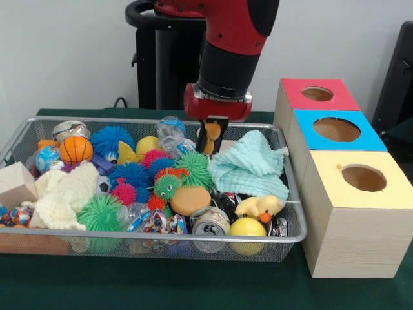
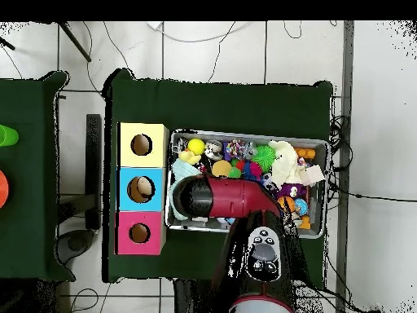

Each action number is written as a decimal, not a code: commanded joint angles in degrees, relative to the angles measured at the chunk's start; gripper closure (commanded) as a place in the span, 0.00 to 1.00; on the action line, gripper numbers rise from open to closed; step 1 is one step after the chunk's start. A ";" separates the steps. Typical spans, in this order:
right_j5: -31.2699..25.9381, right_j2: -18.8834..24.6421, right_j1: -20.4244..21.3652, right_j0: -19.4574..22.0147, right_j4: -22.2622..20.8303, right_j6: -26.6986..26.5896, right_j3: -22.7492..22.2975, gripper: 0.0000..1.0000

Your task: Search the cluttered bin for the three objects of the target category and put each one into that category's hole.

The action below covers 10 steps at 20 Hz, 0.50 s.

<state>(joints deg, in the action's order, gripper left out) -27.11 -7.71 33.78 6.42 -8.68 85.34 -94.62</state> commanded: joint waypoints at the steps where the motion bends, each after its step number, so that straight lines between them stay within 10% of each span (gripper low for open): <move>1: -9.49 2.73 2.97 0.07 1.16 5.48 1.11 1.00; 10: -10.93 2.04 2.23 -1.87 0.41 7.91 3.10 1.00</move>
<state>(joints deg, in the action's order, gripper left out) -34.14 -7.94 36.61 5.04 -8.71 85.34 -93.36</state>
